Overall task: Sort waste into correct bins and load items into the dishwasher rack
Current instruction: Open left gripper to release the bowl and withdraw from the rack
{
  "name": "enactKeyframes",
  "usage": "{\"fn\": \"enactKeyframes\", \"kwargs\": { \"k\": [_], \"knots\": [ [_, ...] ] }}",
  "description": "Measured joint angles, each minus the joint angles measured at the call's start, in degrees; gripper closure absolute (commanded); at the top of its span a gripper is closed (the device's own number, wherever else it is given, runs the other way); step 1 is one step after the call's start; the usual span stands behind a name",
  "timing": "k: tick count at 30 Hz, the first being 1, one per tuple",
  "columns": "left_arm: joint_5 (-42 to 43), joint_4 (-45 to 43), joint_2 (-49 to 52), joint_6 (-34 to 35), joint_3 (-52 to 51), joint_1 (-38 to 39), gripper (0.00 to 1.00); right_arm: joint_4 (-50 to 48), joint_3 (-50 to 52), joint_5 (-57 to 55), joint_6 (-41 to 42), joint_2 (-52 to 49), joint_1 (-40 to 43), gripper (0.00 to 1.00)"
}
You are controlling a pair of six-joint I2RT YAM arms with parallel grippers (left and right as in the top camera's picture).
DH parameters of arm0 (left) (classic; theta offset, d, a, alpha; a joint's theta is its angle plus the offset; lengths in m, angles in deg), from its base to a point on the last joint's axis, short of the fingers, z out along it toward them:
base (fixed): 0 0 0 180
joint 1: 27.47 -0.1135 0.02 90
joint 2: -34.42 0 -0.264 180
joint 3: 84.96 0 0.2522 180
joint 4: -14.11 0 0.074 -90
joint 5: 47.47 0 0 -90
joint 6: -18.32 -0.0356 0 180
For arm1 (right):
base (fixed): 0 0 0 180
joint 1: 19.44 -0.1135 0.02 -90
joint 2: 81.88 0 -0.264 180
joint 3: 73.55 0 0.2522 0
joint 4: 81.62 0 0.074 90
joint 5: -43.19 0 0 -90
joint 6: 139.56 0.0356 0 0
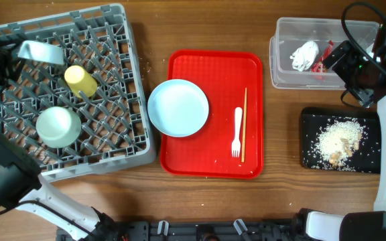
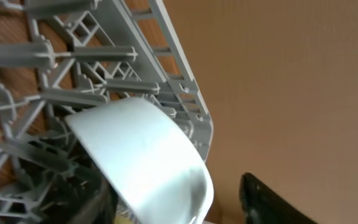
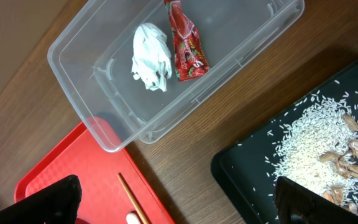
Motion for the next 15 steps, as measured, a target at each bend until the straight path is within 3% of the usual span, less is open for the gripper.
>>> {"fn": "enactKeyframes", "kwargs": {
  "k": [2,4,8,14,15],
  "knots": [
    [-0.1,0.3,0.0,0.3,0.0,-0.4,0.01,0.0,0.0,0.0,0.0,0.0,0.0,0.00],
    [-0.5,0.5,-0.3,0.2,0.0,-0.7,0.01,0.0,0.0,0.0,0.0,0.0,0.0,0.00],
    [-3.9,2.5,-4.3,0.0,-0.1,-0.7,0.08,0.0,0.0,0.0,0.0,0.0,0.0,0.00],
    [-9.4,4.9,-12.8,-2.1,0.0,0.9,0.26,0.0,0.0,0.0,0.0,0.0,0.0,0.00],
    [-11.1,6.3,-13.3,-3.7,0.0,2.1,0.34,0.0,0.0,0.0,0.0,0.0,0.0,0.00]
  ]
}}
